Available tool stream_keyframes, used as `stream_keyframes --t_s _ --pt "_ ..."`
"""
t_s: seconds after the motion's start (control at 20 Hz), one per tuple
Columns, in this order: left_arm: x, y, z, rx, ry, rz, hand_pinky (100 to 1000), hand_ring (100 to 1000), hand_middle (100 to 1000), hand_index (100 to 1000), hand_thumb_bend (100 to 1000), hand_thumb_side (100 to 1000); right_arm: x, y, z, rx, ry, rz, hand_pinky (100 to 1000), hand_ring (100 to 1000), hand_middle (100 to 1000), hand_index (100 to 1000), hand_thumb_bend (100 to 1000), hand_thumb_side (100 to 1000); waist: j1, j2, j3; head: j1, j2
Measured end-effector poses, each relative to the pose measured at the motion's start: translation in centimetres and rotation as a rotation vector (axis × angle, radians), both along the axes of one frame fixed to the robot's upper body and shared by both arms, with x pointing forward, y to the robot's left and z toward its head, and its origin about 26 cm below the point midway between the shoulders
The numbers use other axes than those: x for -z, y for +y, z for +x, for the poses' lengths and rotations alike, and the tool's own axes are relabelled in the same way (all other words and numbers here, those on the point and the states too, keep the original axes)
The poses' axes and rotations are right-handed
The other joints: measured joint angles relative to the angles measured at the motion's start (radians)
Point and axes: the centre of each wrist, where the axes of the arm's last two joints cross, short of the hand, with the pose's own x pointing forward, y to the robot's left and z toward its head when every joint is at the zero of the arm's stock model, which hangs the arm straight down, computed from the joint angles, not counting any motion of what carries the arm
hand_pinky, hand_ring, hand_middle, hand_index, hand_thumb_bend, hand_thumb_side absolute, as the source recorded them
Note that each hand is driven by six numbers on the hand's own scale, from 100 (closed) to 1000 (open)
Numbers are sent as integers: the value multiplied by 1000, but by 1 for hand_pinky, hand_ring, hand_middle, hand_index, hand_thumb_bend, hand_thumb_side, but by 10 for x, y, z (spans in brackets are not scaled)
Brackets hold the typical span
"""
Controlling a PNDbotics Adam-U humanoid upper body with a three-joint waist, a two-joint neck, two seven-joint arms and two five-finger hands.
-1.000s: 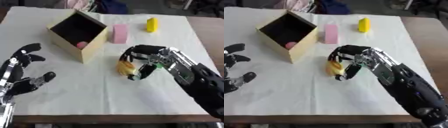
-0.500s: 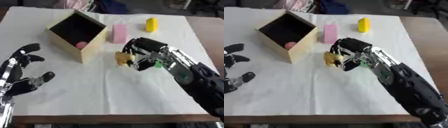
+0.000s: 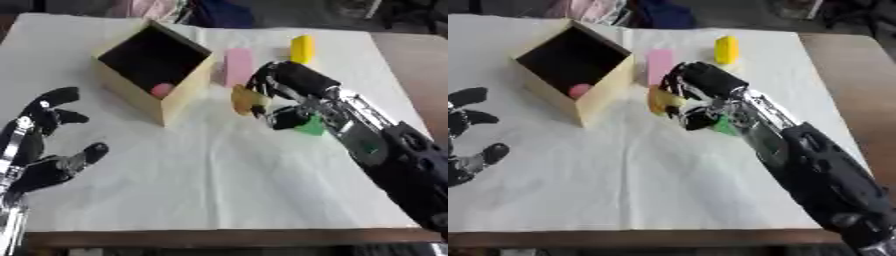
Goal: Pick up objects on the table and place them in the box.
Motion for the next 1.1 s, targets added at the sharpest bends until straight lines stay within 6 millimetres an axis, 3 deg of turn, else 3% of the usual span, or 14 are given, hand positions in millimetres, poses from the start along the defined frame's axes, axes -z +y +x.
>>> stream_keyframes --t_s 0.3,0.65,0.85,1.1 --pt "-2 -1 0 3 -9 0 776 646 846 808 774 370 -55 4 -6 -30 -99 68 508 456 460 545 100 100 -3 0 11 -4 0" --pt "-11 -7 4 35 -34 1 775 646 845 808 775 368 -106 10 -3 -43 -145 133 516 459 464 551 100 100 -8 20 50 -48 -12" --pt "-17 -12 7 66 -55 7 776 647 845 808 776 368 -117 14 10 -33 -143 151 531 468 473 563 100 100 -12 37 85 -95 -30" --pt "-25 -20 11 112 -79 12 775 647 845 808 778 367 -109 23 32 -19 -82 159 577 490 494 589 100 100 -14 55 134 -162 -55"
